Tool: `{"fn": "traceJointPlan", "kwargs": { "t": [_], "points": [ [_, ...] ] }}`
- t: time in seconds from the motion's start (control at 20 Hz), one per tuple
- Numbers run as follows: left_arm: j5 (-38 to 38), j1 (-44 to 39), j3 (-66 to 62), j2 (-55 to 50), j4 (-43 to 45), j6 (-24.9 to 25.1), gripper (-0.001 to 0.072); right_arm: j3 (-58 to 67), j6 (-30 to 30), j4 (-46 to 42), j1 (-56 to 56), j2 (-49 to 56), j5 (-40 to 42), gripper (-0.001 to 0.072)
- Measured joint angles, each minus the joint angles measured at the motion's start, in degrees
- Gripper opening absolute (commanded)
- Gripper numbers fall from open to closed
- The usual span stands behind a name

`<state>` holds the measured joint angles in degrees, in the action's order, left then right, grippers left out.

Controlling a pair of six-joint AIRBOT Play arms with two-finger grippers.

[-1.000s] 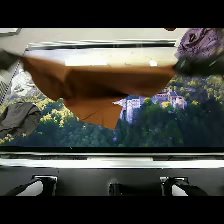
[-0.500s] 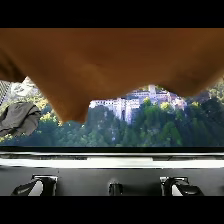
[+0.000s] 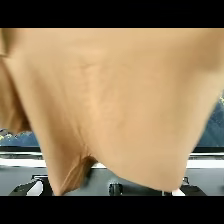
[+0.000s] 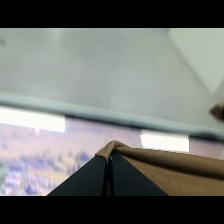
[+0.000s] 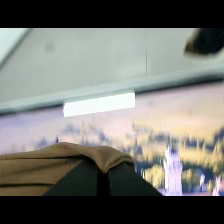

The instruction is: Fold the clothes and pants, and hang the long-sleeved shirts on hangers.

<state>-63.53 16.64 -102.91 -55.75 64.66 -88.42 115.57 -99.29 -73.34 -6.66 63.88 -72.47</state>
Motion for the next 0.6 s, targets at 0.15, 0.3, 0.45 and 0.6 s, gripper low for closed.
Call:
{"fn": "traceJointPlan", "kwargs": {
  "t": [0.15,0.3,0.45,0.6],
  "points": [
    [0.04,-3.19,2.71,-12.39,-0.42,4.11,0.0016,-0.22,-0.87,0.33,0.11,13.4,-4.33,0.0025],
    [4.28,-6.32,3.74,-25.9,-0.57,6.05,0.0016,-0.24,-1.36,0.55,0.13,27.1,-6.08,0.0025],
    [9.97,-9.29,4.09,-37.44,-0.59,6.6,0.0017,-0.28,-2.45,1.31,0.13,39.89,-5.18,0.0026],
    [14.19,-11.96,4.2,-45.64,-0.63,5.77,0.0019,-0.31,-4.02,3.54,0.13,49.18,-2.97,0.0026]
  ]
}}
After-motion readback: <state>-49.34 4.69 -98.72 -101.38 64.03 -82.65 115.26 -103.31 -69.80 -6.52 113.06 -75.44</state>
